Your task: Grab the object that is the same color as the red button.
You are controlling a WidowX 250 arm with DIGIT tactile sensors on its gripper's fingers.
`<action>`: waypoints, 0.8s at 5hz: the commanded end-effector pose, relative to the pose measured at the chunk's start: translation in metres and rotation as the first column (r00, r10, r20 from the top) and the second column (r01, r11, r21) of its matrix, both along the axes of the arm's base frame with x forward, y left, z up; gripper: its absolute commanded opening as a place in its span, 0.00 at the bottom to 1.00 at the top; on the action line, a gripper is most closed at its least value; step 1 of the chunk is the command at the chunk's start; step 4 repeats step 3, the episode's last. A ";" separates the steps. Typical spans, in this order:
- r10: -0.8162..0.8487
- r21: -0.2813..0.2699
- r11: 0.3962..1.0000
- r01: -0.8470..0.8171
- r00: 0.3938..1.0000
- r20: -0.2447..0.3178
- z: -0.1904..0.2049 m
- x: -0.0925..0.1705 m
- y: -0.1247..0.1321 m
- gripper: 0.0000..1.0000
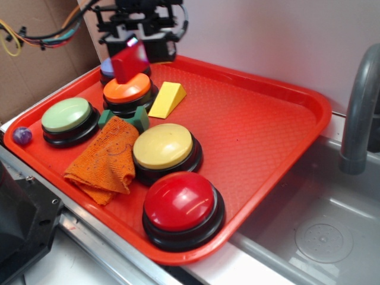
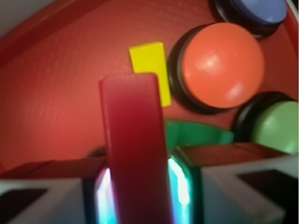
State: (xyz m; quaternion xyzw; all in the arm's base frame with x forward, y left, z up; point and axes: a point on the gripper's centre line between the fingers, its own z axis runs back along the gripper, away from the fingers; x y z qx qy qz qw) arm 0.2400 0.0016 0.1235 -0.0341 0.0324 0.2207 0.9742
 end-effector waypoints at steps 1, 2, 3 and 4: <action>-0.126 0.031 0.992 0.124 0.989 0.078 0.011 -0.029 0.012 0.00; -0.135 -0.039 0.990 0.138 0.988 0.074 0.009 -0.037 0.015 0.00; -0.119 -0.025 0.992 0.121 0.991 0.053 0.007 -0.036 0.021 0.00; -0.119 -0.025 0.992 0.121 0.991 0.053 0.007 -0.036 0.021 0.00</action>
